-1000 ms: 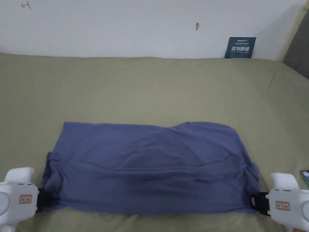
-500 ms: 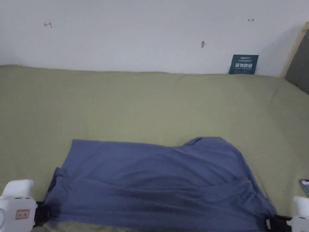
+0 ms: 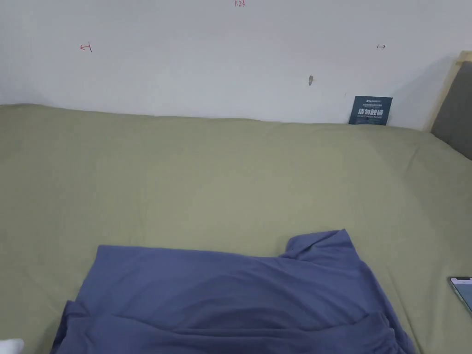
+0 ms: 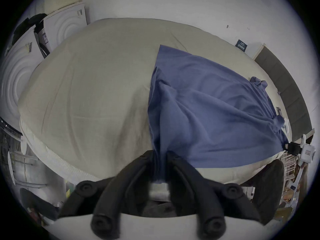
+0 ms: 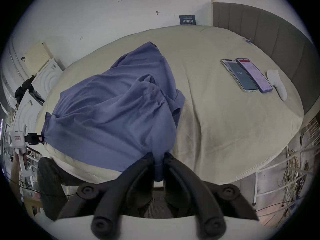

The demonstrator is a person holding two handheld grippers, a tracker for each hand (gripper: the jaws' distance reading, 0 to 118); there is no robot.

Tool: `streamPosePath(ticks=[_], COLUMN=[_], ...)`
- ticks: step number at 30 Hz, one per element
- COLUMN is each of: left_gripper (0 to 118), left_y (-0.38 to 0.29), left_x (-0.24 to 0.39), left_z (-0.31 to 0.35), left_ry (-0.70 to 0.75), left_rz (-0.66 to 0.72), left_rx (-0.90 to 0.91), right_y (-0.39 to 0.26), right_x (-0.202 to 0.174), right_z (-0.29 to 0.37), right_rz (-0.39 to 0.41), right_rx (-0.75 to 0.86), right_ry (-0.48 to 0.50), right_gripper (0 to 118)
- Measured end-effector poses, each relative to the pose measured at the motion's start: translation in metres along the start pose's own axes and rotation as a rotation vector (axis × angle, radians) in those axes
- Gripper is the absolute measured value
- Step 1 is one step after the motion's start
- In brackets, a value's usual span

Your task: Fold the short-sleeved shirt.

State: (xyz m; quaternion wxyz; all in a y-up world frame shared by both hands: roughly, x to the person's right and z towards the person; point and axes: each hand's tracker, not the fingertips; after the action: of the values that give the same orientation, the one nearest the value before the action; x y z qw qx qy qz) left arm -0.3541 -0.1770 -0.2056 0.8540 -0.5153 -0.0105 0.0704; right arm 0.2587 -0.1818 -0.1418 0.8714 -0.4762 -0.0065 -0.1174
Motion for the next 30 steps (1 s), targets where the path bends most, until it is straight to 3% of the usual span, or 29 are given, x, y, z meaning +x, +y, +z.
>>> streamPosePath(ticks=[1,2,3,6,7,8,9,10,11,13,15,18,19,20,21,22,26,30], left_gripper=[57,87,104,104,103,99,86,42,2,0,0,6,17,47,87,114,113,110], left_y=[0.002,0.007,0.012,0.042,0.058,0.068,0.078,0.096,0.110,0.132,0.158,0.194,0.204,0.212,0.219,0.224,0.235,0.235], left_x=[-0.001,-0.001,-0.002,0.000,0.003,0.011,0.014,0.019,0.023,0.034,0.036,0.031,0.031,0.033,0.034,0.035,0.039,0.037], left_z=[0.001,0.001,0.003,0.008,0.007,0.009,0.008,0.003,-0.004,-0.017,-0.031,-0.070,-0.083,-0.096,-0.110,-0.123,-0.157,-0.164], left_ry=[-0.006,-0.001,0.001,-0.032,-0.028,-0.015,-0.007,-0.008,-0.006,0.048,0.034,0.003,0.010,0.029,0.075,0.099,0.160,0.125], left_rz=[-0.012,-0.017,-0.026,-0.016,-0.017,-0.024,-0.027,-0.041,-0.057,-0.089,-0.076,-0.039,-0.041,-0.045,-0.054,-0.090,-0.121,-0.093], left_rx=[0.019,0.020,0.034,0.114,0.144,0.159,0.159,0.165,0.182,0.210,0.195,0.167,0.159,0.137,0.098,0.076,0.044,0.022], right_y=[0.001,0.005,0.010,0.035,0.048,0.060,0.070,0.083,0.094,0.114,0.134,0.156,0.163,0.168,0.168,0.171,0.174,0.180], right_x=[0.000,-0.001,-0.003,-0.006,-0.009,-0.013,-0.016,-0.021,-0.025,-0.030,-0.031,-0.030,-0.029,-0.028,-0.028,-0.027,-0.015,-0.008], right_z=[0.001,0.000,0.002,0.005,0.001,-0.001,-0.003,-0.005,-0.011,-0.022,-0.032,-0.046,-0.053,-0.058,-0.061,-0.066,-0.089,-0.104], right_rz=[0.000,0.013,0.021,0.019,0.023,0.034,0.047,0.066,0.079,0.068,0.056,0.074,0.077,0.077,0.080,0.085,0.104,0.110], right_rx=[0.011,0.014,0.029,0.081,0.102,0.121,0.149,0.187,0.208,0.243,0.225,0.232,0.224,0.218,0.209,0.196,0.152,0.116], right_ry=[0.005,0.010,0.013,0.008,0.003,-0.011,-0.028,-0.046,-0.066,-0.091,-0.049,-0.076,-0.074,-0.077,-0.080,-0.081,-0.095,-0.105], right_gripper=[87,109,115,115,112,98,68,5,0,0,0,0,0,0,0,0,0,0])
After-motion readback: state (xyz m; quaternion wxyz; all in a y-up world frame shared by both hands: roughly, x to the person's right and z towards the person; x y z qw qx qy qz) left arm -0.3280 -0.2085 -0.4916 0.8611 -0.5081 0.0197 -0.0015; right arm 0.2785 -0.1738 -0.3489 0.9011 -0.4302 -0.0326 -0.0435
